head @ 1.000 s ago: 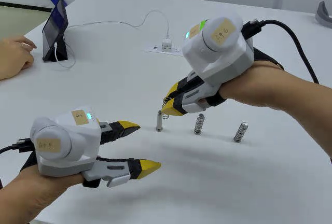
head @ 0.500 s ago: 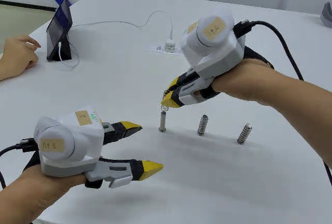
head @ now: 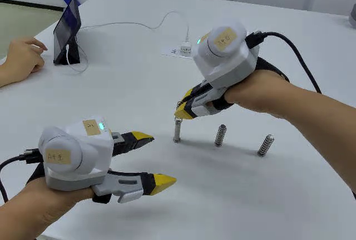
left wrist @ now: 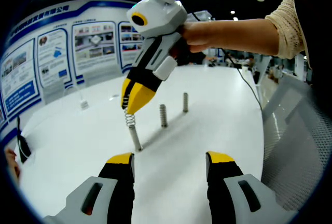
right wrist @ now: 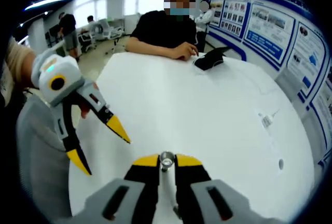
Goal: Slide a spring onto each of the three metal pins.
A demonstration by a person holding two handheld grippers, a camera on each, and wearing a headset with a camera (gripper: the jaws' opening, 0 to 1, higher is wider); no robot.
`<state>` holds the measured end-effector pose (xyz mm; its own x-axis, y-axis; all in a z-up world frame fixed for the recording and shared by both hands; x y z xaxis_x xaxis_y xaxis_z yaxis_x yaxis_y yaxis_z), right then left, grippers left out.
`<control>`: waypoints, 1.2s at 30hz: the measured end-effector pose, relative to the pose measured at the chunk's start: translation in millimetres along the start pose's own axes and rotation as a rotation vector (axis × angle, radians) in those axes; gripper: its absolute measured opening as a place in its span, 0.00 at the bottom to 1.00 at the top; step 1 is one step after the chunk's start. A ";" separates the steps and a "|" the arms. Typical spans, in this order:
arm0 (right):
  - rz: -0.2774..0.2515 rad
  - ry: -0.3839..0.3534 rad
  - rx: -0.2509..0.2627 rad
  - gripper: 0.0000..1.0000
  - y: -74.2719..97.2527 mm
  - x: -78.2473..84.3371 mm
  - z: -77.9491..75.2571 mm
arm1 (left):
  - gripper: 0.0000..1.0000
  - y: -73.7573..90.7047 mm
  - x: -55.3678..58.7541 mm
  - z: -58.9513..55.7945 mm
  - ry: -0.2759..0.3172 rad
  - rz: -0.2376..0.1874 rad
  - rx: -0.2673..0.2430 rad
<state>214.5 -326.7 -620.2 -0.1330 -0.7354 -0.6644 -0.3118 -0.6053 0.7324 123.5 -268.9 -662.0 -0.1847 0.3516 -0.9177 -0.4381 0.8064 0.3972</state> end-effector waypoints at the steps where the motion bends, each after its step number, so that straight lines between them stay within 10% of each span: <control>1: 0.001 -0.001 -0.001 0.12 -0.4 0.5 0.2 | 0.56 -0.1 0.0 0.0 0.000 0.000 0.000; 36: 0.052 -0.048 -0.012 0.12 -31.6 25.2 3.8 | 0.55 0.1 4.4 4.5 0.012 0.005 -0.003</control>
<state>217.5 -325.0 -660.6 -0.1943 -0.7507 -0.6314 -0.2918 -0.5703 0.7678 126.6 -265.1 -666.0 -0.1974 0.3503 -0.9156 -0.4396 0.8032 0.4021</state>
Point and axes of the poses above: the centre of the closed fingertips' face, and the gripper's own axes: y roughly backward along the fingers, z roughly to its left, x roughly out of its underside, the point moved 4 cm from there along y, roughly backward along the fingers, and after that the axes turned 5 degrees about x, right-handed, at the moved point
